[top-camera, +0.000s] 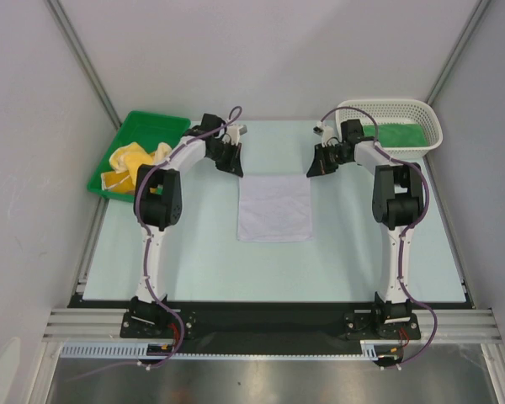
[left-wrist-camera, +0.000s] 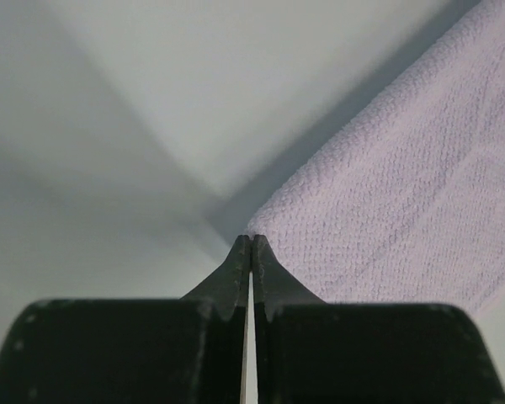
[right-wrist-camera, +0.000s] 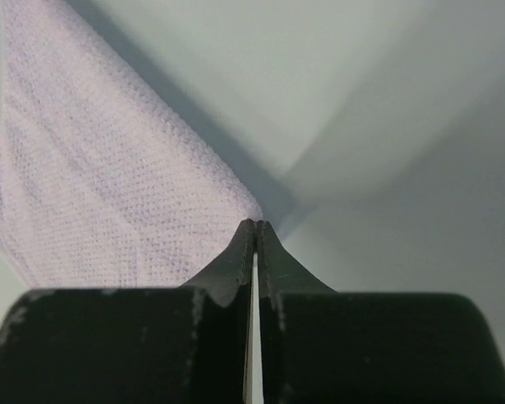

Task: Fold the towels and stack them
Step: Fold the towel

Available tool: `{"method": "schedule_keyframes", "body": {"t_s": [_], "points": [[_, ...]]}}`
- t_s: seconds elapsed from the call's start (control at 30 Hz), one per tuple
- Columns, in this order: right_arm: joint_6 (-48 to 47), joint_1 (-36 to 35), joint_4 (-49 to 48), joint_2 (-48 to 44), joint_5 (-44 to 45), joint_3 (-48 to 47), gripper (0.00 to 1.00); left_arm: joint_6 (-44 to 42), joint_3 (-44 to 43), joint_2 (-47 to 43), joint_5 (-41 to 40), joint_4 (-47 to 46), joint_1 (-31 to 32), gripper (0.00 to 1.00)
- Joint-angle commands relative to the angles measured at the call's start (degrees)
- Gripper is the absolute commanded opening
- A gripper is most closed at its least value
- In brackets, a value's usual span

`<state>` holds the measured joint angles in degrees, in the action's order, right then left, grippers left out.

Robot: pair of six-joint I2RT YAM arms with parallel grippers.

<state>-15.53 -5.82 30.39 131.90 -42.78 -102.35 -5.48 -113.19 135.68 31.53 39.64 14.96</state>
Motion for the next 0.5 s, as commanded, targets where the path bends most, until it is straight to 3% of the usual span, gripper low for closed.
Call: {"method": "schedule_keyframes", "body": {"t_s": [0.0, 0.47], "points": [[0.4, -0.5, -5.4, -3.7, 0.7, -0.3, 0.0, -0.1, -2.6, -1.0, -0.8, -1.4, -1.0, 0.0], [0.5, -0.7, -10.6, -13.1, 3.0, 8.3, 0.0, -1.2, 4.5, -10.1, -1.6, -3.6, -0.8, 0.0]]}}
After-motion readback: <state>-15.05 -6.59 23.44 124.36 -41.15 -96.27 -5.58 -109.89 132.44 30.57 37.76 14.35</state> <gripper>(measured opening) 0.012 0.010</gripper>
